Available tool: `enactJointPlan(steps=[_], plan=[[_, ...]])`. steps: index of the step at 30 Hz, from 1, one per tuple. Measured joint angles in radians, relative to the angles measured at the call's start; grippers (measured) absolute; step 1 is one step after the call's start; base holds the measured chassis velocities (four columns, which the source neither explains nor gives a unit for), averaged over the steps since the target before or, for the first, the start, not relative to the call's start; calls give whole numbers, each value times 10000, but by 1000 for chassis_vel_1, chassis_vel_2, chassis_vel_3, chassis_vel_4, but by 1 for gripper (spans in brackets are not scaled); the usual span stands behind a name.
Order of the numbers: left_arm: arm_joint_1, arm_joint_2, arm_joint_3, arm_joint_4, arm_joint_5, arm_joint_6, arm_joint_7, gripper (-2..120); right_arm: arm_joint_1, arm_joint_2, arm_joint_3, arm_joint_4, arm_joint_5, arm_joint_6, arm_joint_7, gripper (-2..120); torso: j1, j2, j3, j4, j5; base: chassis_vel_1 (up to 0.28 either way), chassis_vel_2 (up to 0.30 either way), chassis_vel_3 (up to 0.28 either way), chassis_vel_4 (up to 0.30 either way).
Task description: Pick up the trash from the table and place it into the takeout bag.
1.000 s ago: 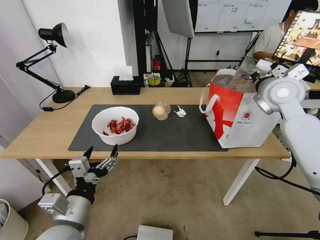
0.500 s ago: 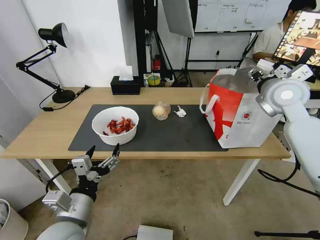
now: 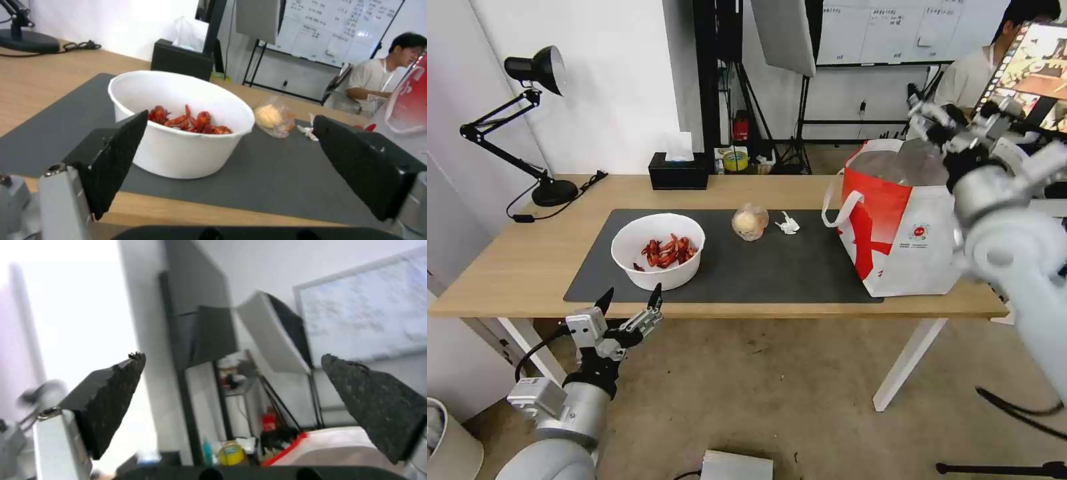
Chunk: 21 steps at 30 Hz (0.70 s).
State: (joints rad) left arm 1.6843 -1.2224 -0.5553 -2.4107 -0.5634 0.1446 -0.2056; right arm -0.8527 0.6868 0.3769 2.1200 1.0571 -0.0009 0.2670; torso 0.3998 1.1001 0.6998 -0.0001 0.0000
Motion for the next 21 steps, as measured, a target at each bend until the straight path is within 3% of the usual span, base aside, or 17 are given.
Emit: enactJointPlan(steps=[3,4,8,16,21], plan=[[-24,-47,-27,76,1,0,-7,100,-1836,124,618,780,-1482,250,-562,99,0,0,0,1,-1,0,0,0,0],[-24,-47,-27,76,1,0,-7,100,-1836,124,618,780,-1482,250,-562,99,0,0,0,1,-1,0,0,0,0],[-12,-176,-52,186,84,-11,-8,100,-4053,1103,1261,1125,-3314,326,-646,99,0,0,0,-1,-1,0,0,0,0],[64,-215,-41,508,629,-274,112,100,-5640,2859,1462,795,-5185,403,-155,100,0,0,1,1,-1,0,0,0,0],[206,-252,-47,678,1176,-539,379,100,-6158,3479,1435,715,-5821,406,51,100,0,0,1,1,0,0,0,0,0]])
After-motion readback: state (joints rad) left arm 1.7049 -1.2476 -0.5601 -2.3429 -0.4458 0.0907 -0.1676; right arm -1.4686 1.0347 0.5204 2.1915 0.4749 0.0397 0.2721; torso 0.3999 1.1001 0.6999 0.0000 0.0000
